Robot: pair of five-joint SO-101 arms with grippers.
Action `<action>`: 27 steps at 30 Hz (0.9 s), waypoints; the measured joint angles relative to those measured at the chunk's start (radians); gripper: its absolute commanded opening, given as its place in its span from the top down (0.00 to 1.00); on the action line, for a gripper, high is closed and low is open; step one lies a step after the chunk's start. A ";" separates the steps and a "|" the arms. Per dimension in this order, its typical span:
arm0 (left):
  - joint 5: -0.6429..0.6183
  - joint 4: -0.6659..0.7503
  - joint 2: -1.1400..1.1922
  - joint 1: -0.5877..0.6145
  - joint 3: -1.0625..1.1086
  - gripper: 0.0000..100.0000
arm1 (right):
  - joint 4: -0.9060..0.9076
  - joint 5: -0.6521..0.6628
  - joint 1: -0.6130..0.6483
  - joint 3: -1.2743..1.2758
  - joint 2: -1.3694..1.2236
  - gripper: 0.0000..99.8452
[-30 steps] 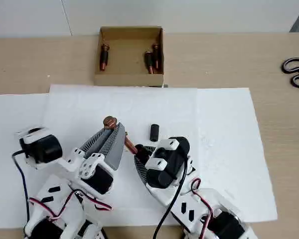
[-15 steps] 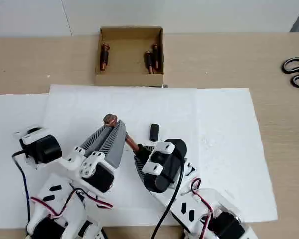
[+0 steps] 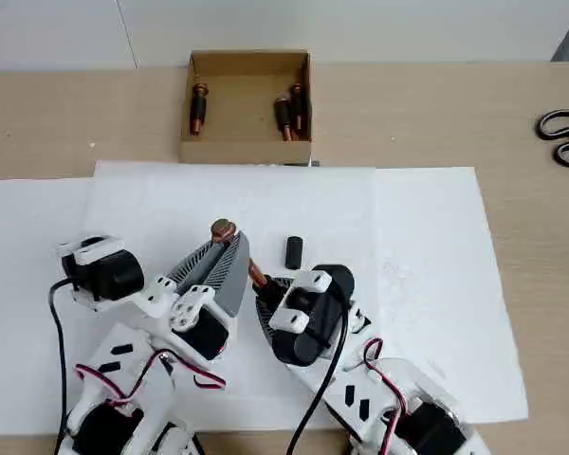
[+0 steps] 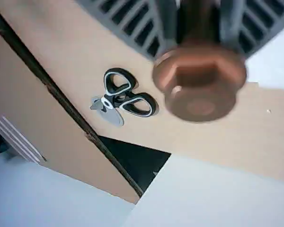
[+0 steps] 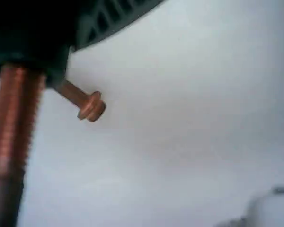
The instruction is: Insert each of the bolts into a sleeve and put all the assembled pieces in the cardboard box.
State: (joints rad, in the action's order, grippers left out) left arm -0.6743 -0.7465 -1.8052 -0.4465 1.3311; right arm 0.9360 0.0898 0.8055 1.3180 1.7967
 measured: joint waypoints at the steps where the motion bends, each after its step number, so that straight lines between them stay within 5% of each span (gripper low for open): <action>1: 0.003 0.009 0.000 -0.003 0.003 0.99 | 0.000 0.000 0.000 0.000 0.000 1.00; 22: 0.063 -0.236 -0.005 -0.149 -0.009 0.99 | 0.002 0.000 0.003 -0.023 -0.002 1.00; 27: 0.103 -0.241 -0.005 -0.147 -0.009 0.85 | 0.002 0.000 0.003 -0.023 -0.003 1.00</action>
State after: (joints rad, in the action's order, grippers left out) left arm -0.5715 -0.9874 -1.8098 -0.5938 1.3218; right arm 0.9375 0.0898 0.8086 1.2950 1.7937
